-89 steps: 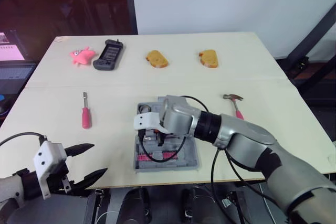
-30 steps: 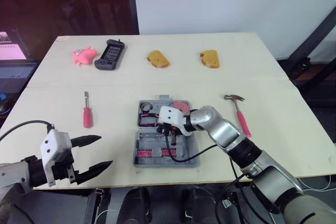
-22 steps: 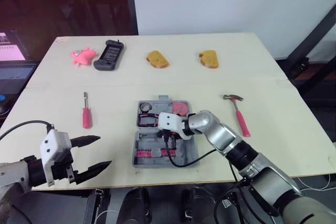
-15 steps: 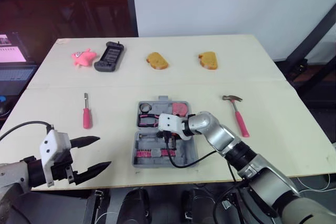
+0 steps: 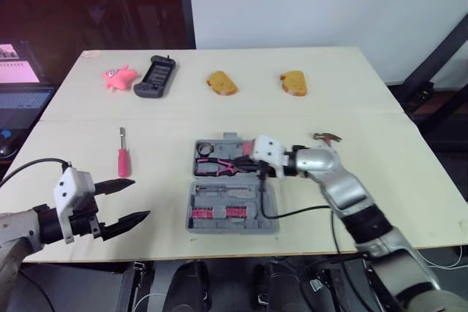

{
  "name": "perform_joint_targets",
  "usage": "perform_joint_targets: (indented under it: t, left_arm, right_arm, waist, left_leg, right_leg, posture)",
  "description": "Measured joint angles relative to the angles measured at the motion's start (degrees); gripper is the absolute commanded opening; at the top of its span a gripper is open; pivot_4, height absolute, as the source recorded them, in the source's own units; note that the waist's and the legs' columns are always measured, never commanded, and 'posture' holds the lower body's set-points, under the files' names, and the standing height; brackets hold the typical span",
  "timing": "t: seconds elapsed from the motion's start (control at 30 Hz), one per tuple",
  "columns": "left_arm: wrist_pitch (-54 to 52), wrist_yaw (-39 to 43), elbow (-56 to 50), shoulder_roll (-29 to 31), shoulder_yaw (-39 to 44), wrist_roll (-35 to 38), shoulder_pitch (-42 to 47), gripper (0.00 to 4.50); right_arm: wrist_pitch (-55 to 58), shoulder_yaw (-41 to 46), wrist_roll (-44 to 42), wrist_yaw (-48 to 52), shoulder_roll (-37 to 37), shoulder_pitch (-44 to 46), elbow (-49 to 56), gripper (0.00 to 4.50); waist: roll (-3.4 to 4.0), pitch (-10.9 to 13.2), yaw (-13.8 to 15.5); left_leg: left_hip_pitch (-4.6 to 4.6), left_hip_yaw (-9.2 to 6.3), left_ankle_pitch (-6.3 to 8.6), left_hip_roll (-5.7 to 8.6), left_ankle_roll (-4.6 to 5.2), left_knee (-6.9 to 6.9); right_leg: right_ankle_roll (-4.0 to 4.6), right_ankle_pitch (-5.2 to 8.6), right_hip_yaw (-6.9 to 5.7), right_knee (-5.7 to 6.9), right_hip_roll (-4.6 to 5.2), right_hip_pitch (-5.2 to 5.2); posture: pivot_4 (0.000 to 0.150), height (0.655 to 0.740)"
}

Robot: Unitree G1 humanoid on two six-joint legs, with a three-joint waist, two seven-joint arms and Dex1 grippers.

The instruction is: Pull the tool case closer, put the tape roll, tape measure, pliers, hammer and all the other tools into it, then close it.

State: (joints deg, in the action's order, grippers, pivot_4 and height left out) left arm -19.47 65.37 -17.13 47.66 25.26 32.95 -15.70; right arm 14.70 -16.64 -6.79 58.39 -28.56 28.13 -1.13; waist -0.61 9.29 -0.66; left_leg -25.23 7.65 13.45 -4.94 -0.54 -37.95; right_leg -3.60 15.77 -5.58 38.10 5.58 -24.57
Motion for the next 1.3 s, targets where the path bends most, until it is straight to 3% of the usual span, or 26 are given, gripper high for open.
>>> perform_joint_targets:
  t: [0.03,0.1,0.27,0.3,0.33,0.5,0.73,1.1,1.3]
  left_arm:
    - [0.4,0.4,1.4,0.3,0.0,-0.2,0.9,4.5]
    - [2.9,0.9,5.8,0.6,-0.1,-1.4,3.7,4.5]
    - [9.5,2.1,16.2,0.3,0.4,-3.8,5.7,4.5]
    - [11.1,2.0,18.1,-0.2,0.8,-4.1,5.9,4.5]
    - [12.4,1.9,19.9,-0.6,1.6,-4.3,5.8,4.5]
    - [18.2,1.3,32.1,-0.8,9.0,-4.5,4.3,4.5]
    - [23.7,2.5,45.9,1.5,14.2,-4.8,3.9,4.5]
    - [26.3,3.5,48.7,2.9,13.5,-5.1,8.5,4.5]
    - [17.0,5.5,40.4,3.8,6.9,-4.4,12.7,4.5]
  right_arm:
    - [0.9,1.8,-1.5,0.5,-1.1,-1.4,0.8,0.58]
    - [0.7,7.3,-4.5,1.1,-4.7,-5.7,2.9,1.2]
    - [-1.6,19.4,-9.0,0.3,-8.5,-14.4,3.1,3.87]
    - [-3.3,21.7,-9.6,0.2,-8.9,-16.6,2.4,4.29]
    - [-4.4,23.9,-10.0,0.0,-9.4,-18.5,1.2,4.41]
    - [-8.9,38.5,-12.5,-2.7,-13.1,-26.3,-9.6,4.41]
    - [-13.2,45.4,-13.7,-4.1,-14.8,-27.1,-22.0,4.41]
    - [-12.9,45.0,-15.6,-6.4,-13.9,-21.8,-22.7,4.41]
    - [-0.7,44.3,-19.5,-10.3,-13.3,-22.9,-12.4,4.41]
  waist:
    - [0.0,0.0,0.0]
    - [0.05,0.0,0.1]
    - [0.02,0.0,-0.4]
    - [0.04,0.0,-0.3]
    - [0.04,0.0,-0.2]
    - [0.02,0.1,-0.1]
    - [0.02,0.1,-0.3]
    - [0.01,0.0,0.1]
    - [0.08,0.1,0.0]
  left_leg:
    - [0.0,0.0,0.0,0.0,0.0,0.0]
    - [-0.01,0.02,0.0,0.02,0.0,0.0]
    - [0.0,0.01,0.01,-0.02,0.01,0.01]
    - [-0.01,0.01,0.01,-0.02,0.01,0.04]
    - [0.0,0.03,0.01,-0.01,0.01,0.04]
    - [0.02,0.02,0.01,0.02,0.02,-0.01]
    - [0.21,0.01,0.07,-0.01,0.07,0.05]
    - [0.21,0.0,0.06,0.0,0.08,0.04]
    - [0.18,0.02,0.04,0.01,0.09,0.04]
  right_leg:
    - [0.0,0.0,-0.01,0.01,-0.01,-0.01]
    - [0.0,0.01,-0.02,-0.01,0.0,0.0]
    - [-0.03,0.0,-0.02,-0.02,-0.02,-0.03]
    - [-0.04,0.0,-0.02,-0.02,-0.02,-0.04]
    - [-0.06,0.02,-0.02,-0.01,-0.02,-0.02]
    - [-0.01,0.04,-0.02,-0.03,0.03,-0.01]
    - [0.15,0.18,0.01,-0.11,0.13,-0.06]
    - [0.13,0.16,-0.01,-0.1,0.22,0.02]
    - [-0.03,0.07,0.01,0.0,0.23,0.15]
  posture:
    - [0.15,0.7188]
    - [0.15,0.7188]
    - [0.15,0.7188]
    - [0.15,0.7188]
    - [0.15,0.7188]
    - [0.15,0.7188]
    - [0.15,0.7188]
    - [0.15,0.7188]
    - [0.15,0.7188]
